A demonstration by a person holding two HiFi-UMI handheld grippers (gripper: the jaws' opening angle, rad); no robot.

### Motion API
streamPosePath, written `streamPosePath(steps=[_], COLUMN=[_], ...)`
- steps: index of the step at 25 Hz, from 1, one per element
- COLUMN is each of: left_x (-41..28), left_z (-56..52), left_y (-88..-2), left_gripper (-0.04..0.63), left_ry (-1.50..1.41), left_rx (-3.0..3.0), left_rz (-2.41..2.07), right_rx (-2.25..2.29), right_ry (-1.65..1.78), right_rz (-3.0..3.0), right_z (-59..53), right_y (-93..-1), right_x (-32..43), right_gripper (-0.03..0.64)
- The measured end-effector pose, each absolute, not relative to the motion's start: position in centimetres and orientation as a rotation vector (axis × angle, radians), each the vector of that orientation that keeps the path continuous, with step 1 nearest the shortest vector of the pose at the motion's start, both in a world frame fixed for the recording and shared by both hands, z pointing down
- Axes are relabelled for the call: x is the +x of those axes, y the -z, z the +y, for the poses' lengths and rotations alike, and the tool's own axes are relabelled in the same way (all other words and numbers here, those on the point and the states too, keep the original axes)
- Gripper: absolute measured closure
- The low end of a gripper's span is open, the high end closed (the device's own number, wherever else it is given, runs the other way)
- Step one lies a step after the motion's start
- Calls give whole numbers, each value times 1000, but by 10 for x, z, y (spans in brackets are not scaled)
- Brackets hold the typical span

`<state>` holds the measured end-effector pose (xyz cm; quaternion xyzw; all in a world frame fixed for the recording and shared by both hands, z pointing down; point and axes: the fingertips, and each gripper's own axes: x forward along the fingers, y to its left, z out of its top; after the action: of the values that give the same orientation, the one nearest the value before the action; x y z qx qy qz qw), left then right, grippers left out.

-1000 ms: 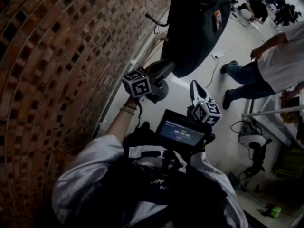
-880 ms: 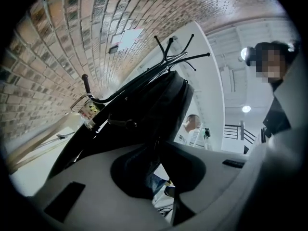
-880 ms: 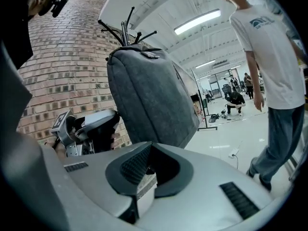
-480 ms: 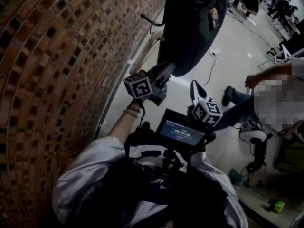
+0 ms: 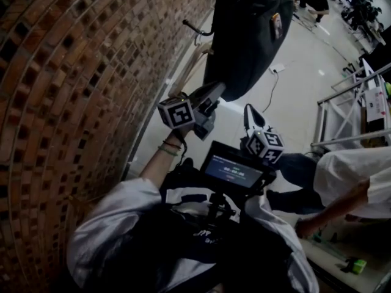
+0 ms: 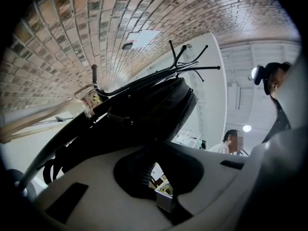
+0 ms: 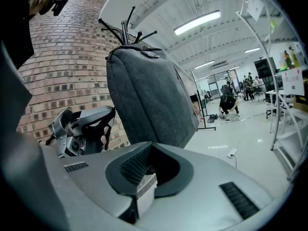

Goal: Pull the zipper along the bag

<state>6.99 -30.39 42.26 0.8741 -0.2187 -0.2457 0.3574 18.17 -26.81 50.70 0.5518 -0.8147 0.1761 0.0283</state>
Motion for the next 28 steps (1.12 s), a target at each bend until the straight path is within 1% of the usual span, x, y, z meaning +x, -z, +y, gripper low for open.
streamPosePath(steps=[8,20,23,28], left_x=[70,60,59,59], left_z=[-299,-297,-296,-297], left_y=[-416,-419,-417,-411], left_gripper=[578,578,577,578], left_ry=[545,537,514,503], left_rx=[2316,2152,2179,2196], left_rz=[-607,-621,-624,-640], right_rx=[1722,1802,1807,1740], right_ry=[-528,-535,-494,-439], right_rz=[-2507,-2470,-2467,-2560], right_z=[-267,-265,-265,-271], right_y=[-501,-499,-481,-426], right_x=[179,180,179,177], right_gripper=[623,623,623,623])
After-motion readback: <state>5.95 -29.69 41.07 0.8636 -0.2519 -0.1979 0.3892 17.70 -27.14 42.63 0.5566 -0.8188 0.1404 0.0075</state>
